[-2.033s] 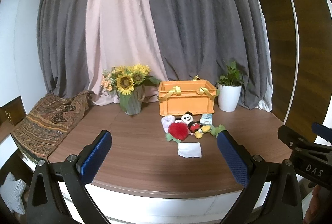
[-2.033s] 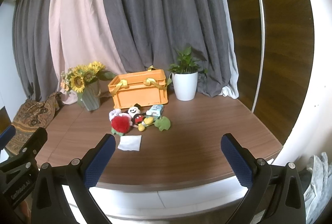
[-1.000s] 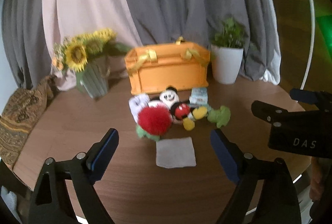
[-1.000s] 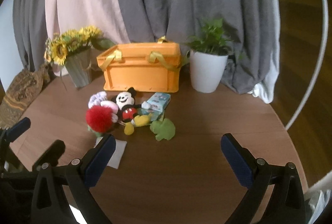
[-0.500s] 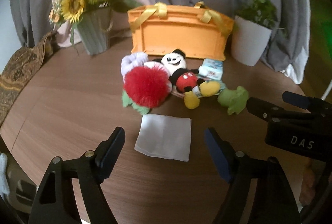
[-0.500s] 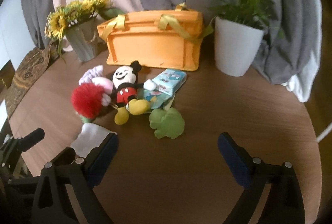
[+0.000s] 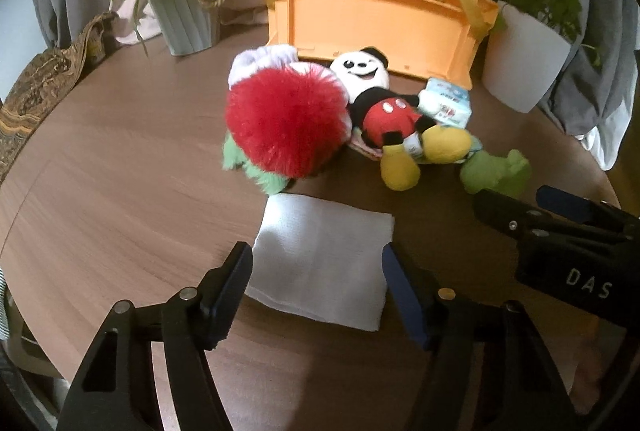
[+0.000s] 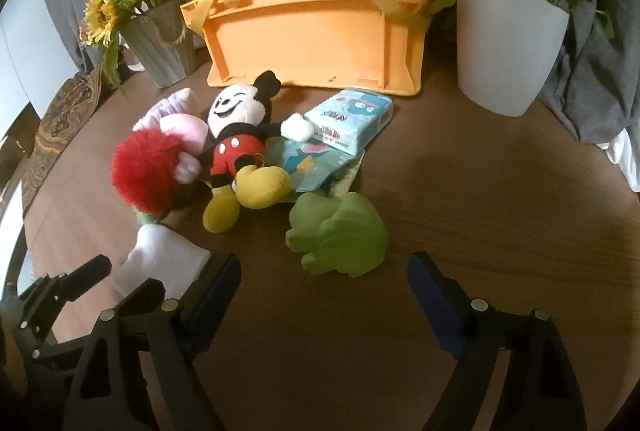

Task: Organize soft objects
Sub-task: 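Move the left tool toward the white cloth while the right tool approaches the green frog plush, then close the left gripper on the white cloth while the right gripper grasps the green frog plush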

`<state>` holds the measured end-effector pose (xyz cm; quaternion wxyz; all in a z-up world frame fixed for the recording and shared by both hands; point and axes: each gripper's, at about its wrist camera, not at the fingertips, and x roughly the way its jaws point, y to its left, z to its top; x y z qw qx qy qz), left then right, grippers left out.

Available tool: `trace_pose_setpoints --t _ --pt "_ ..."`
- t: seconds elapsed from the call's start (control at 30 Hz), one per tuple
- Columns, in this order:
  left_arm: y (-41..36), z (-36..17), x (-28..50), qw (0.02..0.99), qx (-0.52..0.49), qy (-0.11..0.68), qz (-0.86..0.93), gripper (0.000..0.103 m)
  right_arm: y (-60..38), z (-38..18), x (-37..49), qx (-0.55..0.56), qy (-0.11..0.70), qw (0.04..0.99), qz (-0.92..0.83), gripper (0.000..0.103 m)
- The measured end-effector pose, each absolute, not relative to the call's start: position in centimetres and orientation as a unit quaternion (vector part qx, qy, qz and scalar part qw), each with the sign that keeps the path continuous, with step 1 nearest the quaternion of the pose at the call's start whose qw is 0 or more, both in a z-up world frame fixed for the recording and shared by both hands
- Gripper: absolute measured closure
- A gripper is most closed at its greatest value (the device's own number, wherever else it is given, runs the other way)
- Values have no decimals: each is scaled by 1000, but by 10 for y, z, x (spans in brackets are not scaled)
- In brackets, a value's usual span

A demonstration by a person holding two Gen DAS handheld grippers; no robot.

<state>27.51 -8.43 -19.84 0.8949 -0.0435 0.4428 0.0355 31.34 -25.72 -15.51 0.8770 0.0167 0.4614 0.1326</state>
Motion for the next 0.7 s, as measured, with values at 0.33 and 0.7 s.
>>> trace_pose_setpoints --t 0.33,0.7 --pt "-89 -208 280 891 -28 453 34 47 -253 -168 327 17 476 868 136 26" --pt "-86 -205 283 889 -40 455 16 85 -252 -172 332 11 480 868 125 52"
